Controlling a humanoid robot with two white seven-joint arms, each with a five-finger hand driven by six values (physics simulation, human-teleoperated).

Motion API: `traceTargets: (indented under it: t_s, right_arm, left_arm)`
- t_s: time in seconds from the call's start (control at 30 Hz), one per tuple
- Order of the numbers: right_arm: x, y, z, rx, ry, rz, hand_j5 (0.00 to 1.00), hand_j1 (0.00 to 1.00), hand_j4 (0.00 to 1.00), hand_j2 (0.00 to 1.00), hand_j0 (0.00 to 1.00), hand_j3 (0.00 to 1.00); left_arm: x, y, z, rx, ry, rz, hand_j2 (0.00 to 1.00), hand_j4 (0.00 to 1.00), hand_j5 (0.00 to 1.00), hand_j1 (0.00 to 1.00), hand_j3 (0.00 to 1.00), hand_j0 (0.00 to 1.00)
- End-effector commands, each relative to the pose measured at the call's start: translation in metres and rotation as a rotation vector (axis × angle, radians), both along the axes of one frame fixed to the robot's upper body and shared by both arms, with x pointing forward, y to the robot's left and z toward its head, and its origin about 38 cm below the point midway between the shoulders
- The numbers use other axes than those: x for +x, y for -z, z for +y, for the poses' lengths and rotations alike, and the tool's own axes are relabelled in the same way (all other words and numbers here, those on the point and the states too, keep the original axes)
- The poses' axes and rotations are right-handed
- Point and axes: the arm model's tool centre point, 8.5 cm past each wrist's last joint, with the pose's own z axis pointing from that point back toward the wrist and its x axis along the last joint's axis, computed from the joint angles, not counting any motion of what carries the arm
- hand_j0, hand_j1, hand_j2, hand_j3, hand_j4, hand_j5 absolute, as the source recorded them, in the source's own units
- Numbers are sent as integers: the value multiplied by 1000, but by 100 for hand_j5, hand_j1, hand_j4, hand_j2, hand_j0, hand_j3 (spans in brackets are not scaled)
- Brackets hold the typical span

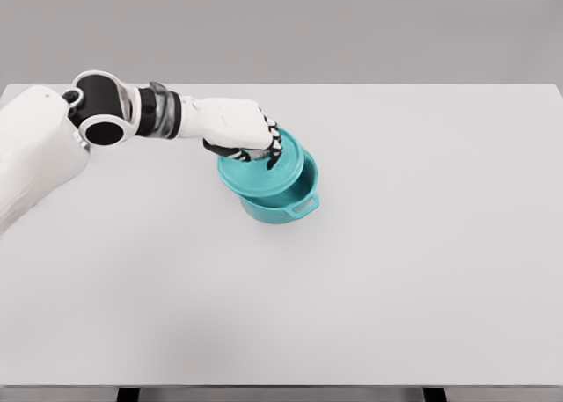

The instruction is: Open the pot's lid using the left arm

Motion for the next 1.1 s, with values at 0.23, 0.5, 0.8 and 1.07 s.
traceTargets:
  t_s: [0.23,0.5,0.8,1.07]
  right_arm:
    - [0,0,0,0,0,0,100,100,100,100,100,100]
    - [1,0,0,0,0,-1,100,100,100,100,100,100]
    - [1,0,0,0,0,-1,100,100,100,100,100,100]
    - [0,0,0,0,0,0,100,100,100,100,100,100]
  left_arm:
    - [-4,-18,126,127,-203,-47,46,46,46,46,46,46]
    - [-10,-6,150,151,-248,-15,81,81,81,81,81,81]
    - [-11,1,159,132,-273,26,100,100,100,100,100,100]
    - [6,20,300,-108,-737,220,100,100,100,100,100,100]
